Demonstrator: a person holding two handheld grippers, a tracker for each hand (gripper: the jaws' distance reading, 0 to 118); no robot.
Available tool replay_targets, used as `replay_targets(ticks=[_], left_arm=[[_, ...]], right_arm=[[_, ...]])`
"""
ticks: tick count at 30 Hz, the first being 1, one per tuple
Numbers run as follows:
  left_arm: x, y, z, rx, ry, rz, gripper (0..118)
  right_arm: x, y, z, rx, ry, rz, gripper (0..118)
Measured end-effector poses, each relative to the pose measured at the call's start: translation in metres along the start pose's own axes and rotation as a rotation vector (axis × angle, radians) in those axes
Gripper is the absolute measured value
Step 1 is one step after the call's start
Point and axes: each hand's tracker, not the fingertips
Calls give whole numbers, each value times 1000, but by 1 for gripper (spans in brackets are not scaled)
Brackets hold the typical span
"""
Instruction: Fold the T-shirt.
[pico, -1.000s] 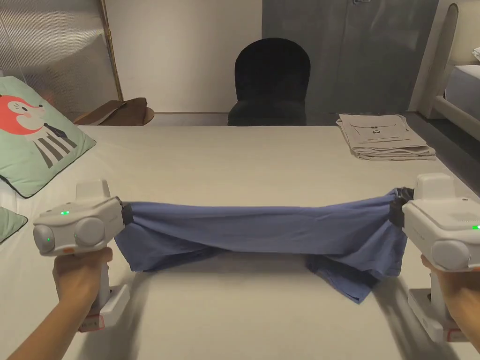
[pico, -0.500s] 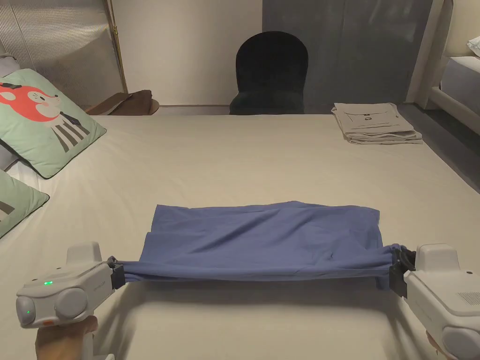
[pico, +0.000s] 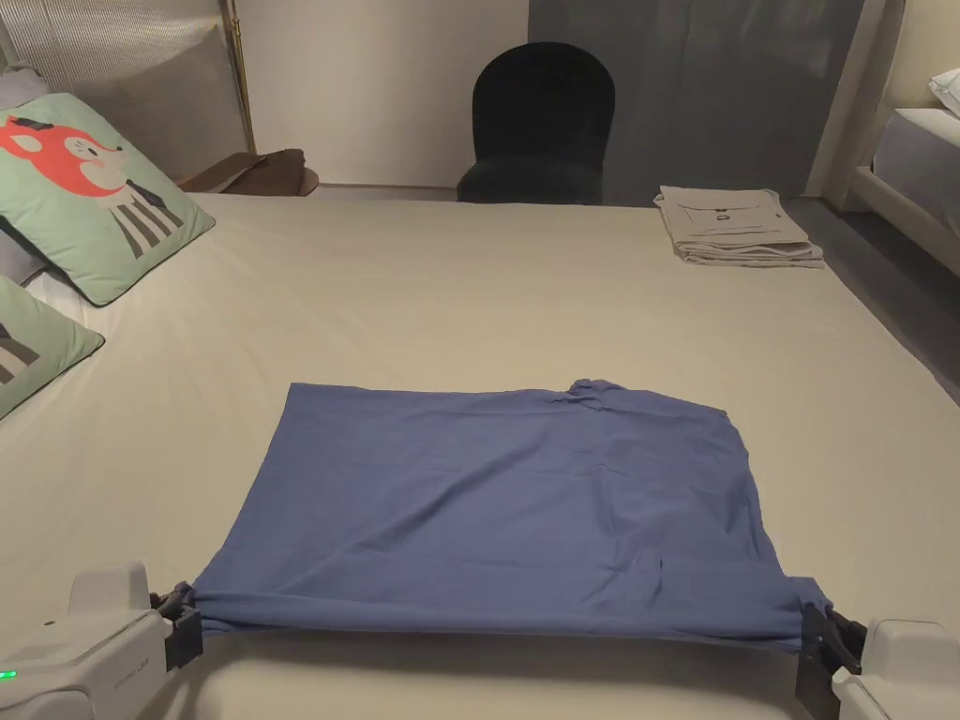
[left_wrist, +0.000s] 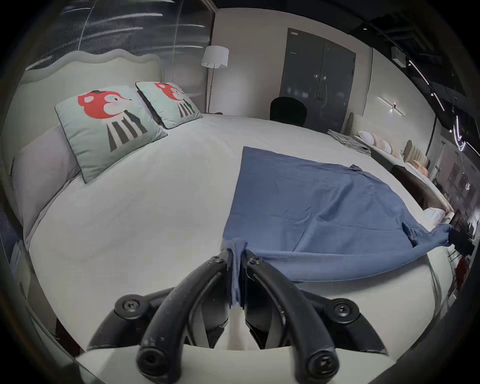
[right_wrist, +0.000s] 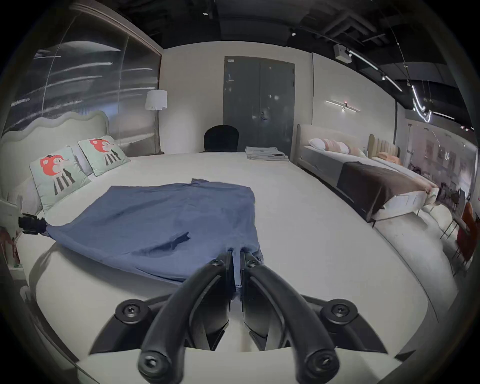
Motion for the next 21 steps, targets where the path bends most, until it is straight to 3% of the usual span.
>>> replay_targets(ticks=[10,15,16,17,18,19,20,21], left_arm=[[-1,-38,-9,-151,50,-7,1],[6,-39,-4,-160,64,2,6],[8,-36,-2,-173,80,8,17],[10,-32,-1,-179,100,13,36],[12,-28,0,-176,108,17,61],[11,-22,2,-166,104,32,92],[13,-17,4,-136,87,55,106],[17,-10,9,-93,65,68,110]], right_arm=[[4,-49,-21,-300,-25,-80,6],[5,-49,-21,-302,-39,-138,7],[3,-44,-20,-303,-42,-132,14],[0,-37,-19,-301,-44,-121,26],[-1,-30,-17,-287,-49,-112,45],[-4,-22,-15,-265,-54,-104,74],[-7,-14,-15,-238,-56,-99,93],[-12,-3,-14,-204,-52,-97,105]])
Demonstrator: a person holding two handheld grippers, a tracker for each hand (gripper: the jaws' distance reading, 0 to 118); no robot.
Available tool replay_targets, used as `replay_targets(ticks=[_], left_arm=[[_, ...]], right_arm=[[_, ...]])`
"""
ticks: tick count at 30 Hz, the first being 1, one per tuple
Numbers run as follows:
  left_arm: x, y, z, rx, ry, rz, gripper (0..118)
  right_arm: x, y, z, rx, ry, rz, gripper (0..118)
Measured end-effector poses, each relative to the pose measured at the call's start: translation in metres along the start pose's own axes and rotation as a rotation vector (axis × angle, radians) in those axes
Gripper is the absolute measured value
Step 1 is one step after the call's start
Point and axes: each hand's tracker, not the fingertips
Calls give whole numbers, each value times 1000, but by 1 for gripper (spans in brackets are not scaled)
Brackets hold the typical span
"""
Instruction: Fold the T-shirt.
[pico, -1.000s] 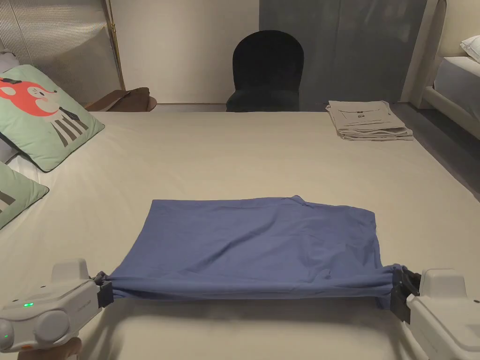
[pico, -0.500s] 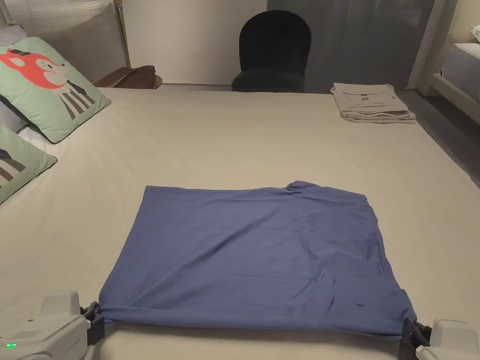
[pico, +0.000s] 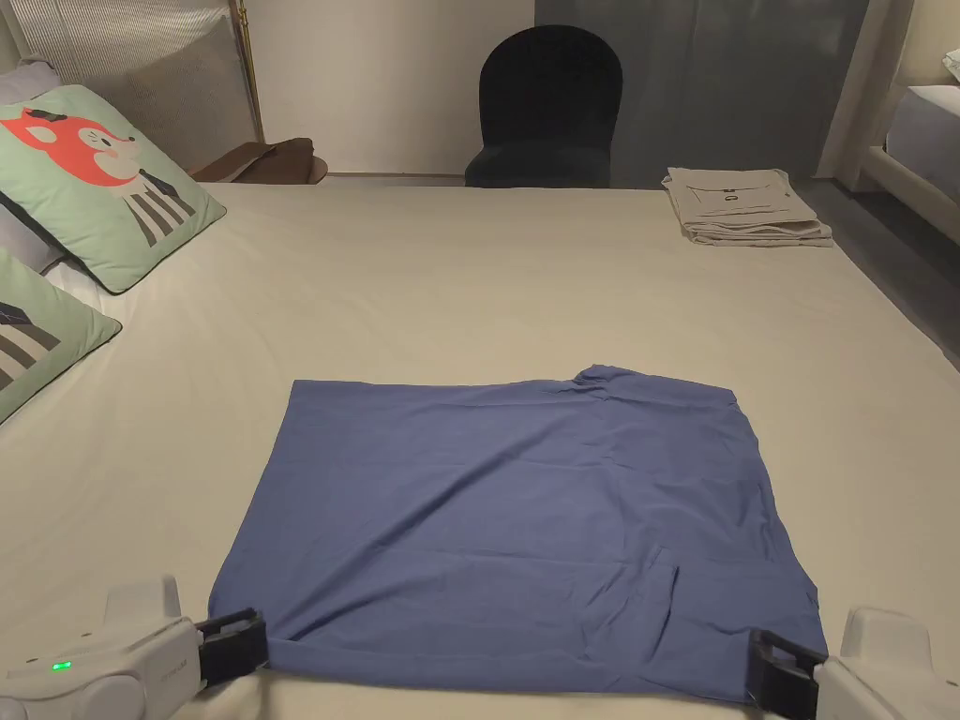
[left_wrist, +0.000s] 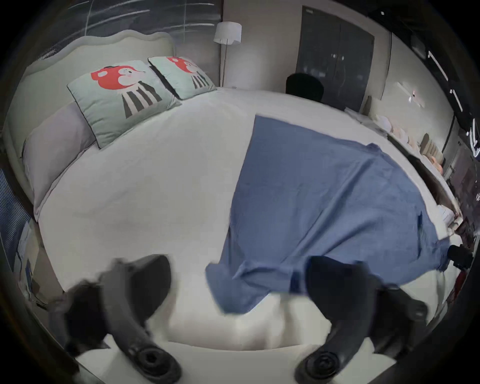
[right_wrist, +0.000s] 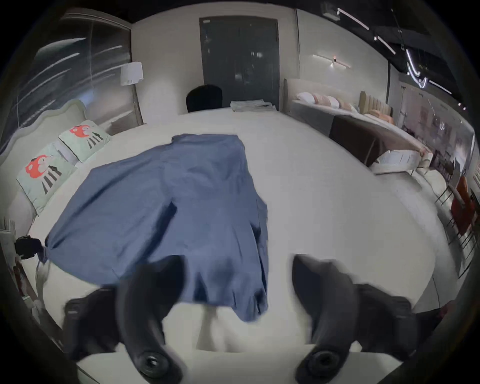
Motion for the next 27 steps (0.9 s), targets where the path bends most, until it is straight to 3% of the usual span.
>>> replay_targets(ticks=[5,13,15,17,18,21,22,23,27], left_arm=[[26,33,25,172,-46,-27,109],[60,55,50,446,-78,-81,109],[62,55,45,469,-81,-97,109],[67,55,46,483,-85,-110,103],[72,53,49,495,-95,-121,93],[78,51,45,494,-94,-150,7],[82,49,49,496,-93,-158,0],[82,47,49,496,-101,-156,0],[77,47,45,481,-126,-133,0]], right_arm=[[-28,41,17,152,54,37,106],[-68,69,49,402,45,138,105],[-75,70,54,433,34,170,103],[-81,71,56,454,16,195,91],[-82,71,58,457,17,201,83],[-84,69,58,476,10,200,28],[-84,68,58,483,7,201,5],[-84,68,58,486,7,200,0],[-81,69,56,468,20,196,0]])
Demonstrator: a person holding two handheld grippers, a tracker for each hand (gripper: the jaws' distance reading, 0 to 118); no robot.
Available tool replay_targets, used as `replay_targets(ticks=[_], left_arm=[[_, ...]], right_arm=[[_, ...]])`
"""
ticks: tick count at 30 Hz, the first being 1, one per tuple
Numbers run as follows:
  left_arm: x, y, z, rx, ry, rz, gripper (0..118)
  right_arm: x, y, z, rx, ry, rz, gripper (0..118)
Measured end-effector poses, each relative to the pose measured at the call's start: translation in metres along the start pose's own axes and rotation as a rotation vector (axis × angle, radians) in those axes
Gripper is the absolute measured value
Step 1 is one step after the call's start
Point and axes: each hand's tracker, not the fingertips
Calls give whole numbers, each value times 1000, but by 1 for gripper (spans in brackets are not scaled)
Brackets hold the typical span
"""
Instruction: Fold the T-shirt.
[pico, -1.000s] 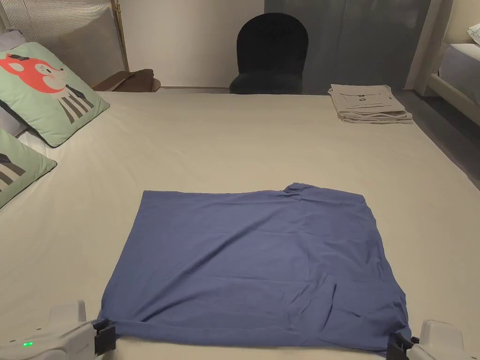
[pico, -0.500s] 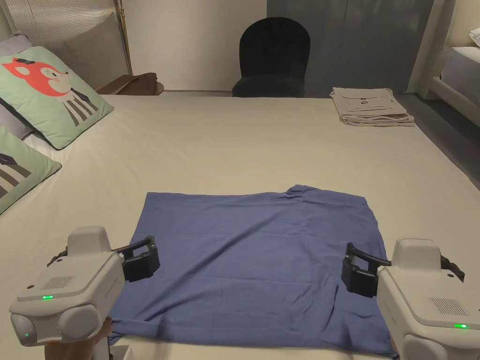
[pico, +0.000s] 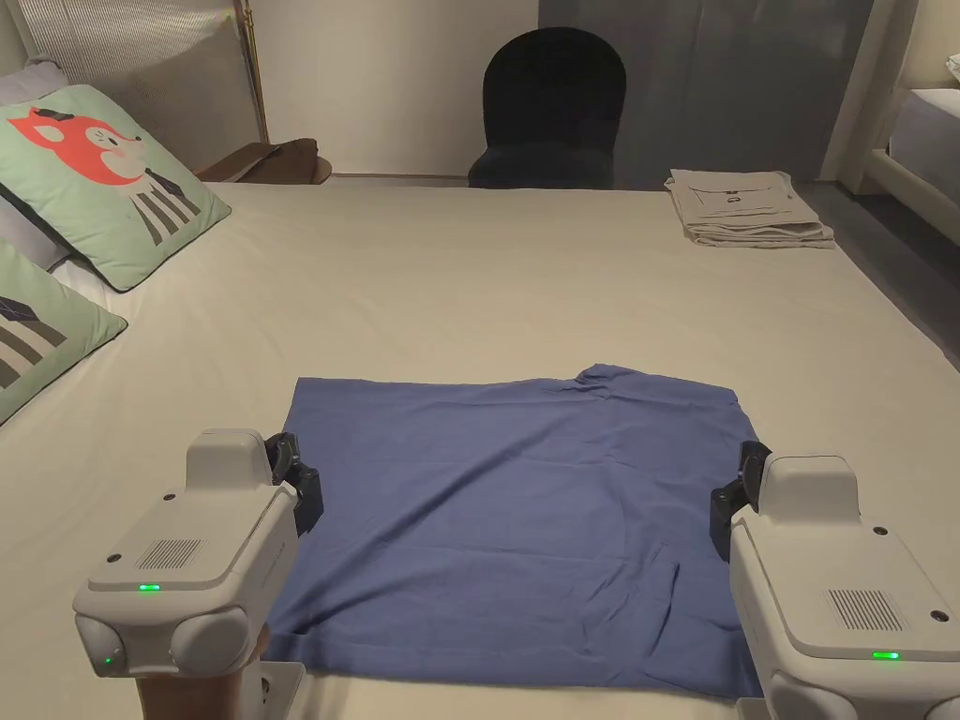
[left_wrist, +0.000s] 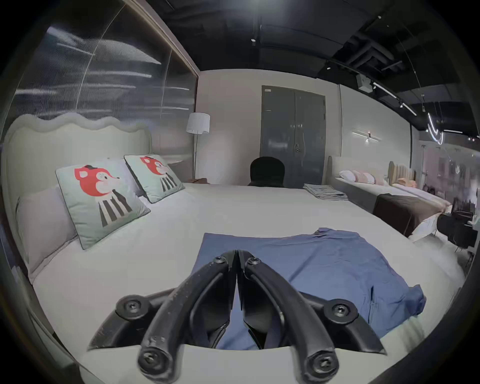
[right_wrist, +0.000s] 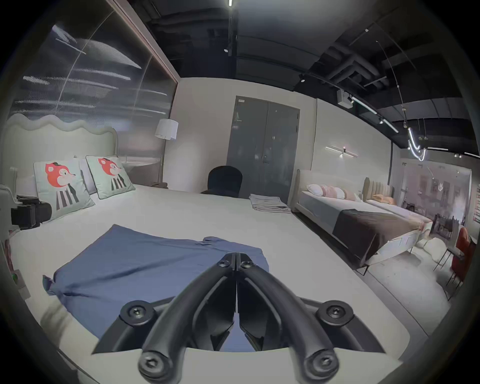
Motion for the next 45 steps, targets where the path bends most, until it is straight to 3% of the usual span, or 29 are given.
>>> replay_targets(ticks=[7,16,17,18,19,20,21,22,25,27,28,31,33,39,41,43,45], left_arm=[[-32,-13,-17,-274,1,28,0],[-85,-50,-15,-467,62,63,2],[-89,-53,-15,-471,65,74,14],[-93,-55,-17,-492,62,88,41],[-94,-57,-15,-502,63,102,77],[-95,-60,-15,-504,60,107,97],[-95,-64,-15,-510,67,113,106],[-94,-68,-16,-514,77,114,106],[-95,-84,-23,-584,95,82,105],[-98,-95,-27,-601,87,81,93],[-99,-100,-29,-614,82,80,74],[-91,-105,-26,-629,55,85,39],[-85,-103,-22,-606,32,96,10],[-73,-90,-13,-592,35,40,7],[-74,-88,-11,-591,29,42,7],[-77,-87,-12,-593,26,63,7],[-77,-86,-12,-591,26,78,7]], right_arm=[[5,-3,-1,-15,5,-14,0],[7,-7,-5,-41,11,-11,0],[7,-7,-6,-44,12,-10,0],[7,-8,-7,-46,12,-10,0],[7,-9,-7,-48,12,-9,0],[7,-9,-8,-50,11,-8,0],[7,-9,-9,-53,11,-7,0],[7,-10,-9,-55,11,-8,0],[8,-12,-10,-64,6,-9,0],[10,-14,-9,-71,4,-10,0],[10,-15,-9,-74,2,-9,0],[13,-18,-10,-87,-3,-8,0],[16,-20,-9,-94,-6,-14,0],[34,-32,-5,-177,-42,-52,1],[44,-44,-5,-245,-57,-64,32],[53,-60,-6,-329,-42,-78,77],[60,-76,-6,-404,-32,-99,91]])
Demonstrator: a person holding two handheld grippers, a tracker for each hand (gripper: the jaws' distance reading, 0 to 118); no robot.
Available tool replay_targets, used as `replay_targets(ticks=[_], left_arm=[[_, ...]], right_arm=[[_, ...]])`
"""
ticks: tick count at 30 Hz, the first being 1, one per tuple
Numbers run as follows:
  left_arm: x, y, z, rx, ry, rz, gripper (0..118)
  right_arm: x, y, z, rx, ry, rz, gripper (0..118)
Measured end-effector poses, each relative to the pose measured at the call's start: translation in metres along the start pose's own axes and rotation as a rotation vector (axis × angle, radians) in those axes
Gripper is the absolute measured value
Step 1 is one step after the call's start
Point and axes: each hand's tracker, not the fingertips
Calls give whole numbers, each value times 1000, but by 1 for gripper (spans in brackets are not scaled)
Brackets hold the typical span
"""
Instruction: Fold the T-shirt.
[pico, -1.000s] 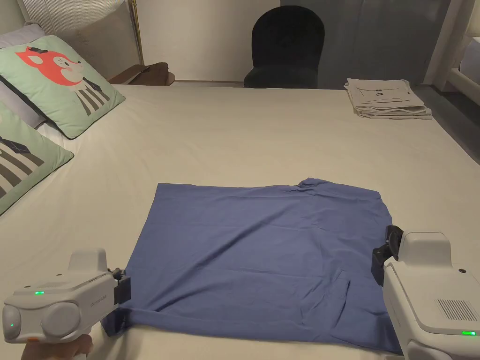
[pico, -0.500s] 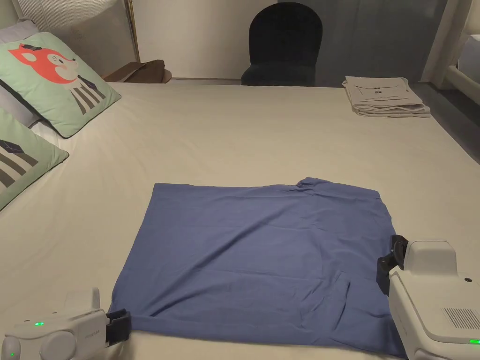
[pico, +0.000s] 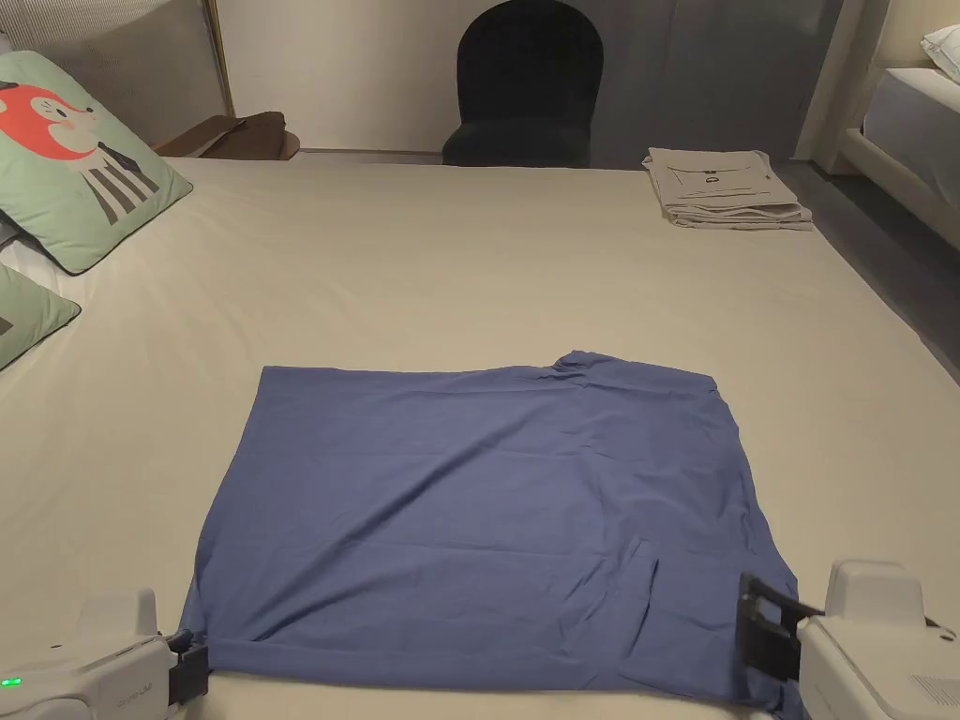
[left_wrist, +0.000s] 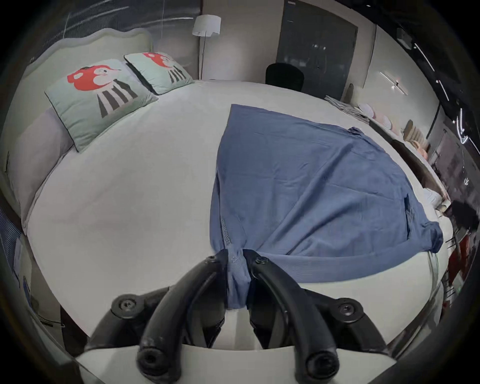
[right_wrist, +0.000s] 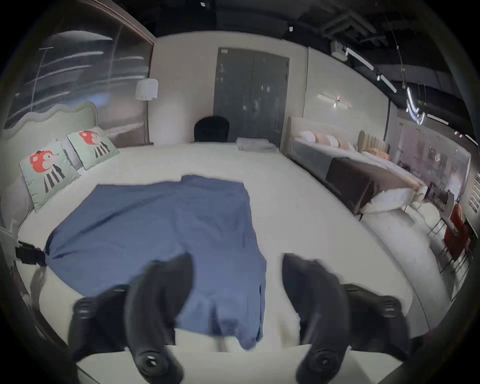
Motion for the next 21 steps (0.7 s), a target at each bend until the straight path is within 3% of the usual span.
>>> replay_targets(ticks=[3,9,10,12,13,15,21], left_arm=[[-1,0,-1,0,-1,9,7],[-1,1,-2,-5,-2,4,7],[-2,1,-3,-4,-3,5,7],[-2,1,-1,2,-6,3,7],[-3,1,0,3,-10,3,7],[-5,1,0,7,-13,8,7],[-5,15,11,54,-25,44,7]], right_arm=[[6,-21,-8,-80,9,-17,99],[6,-47,-29,-162,21,-39,96],[6,-49,-31,-171,30,-43,90],[6,-51,-31,-178,44,-48,66],[6,-52,-31,-175,49,-50,43],[6,-52,-29,-174,76,-52,9],[6,-29,-17,-81,77,-65,7]])
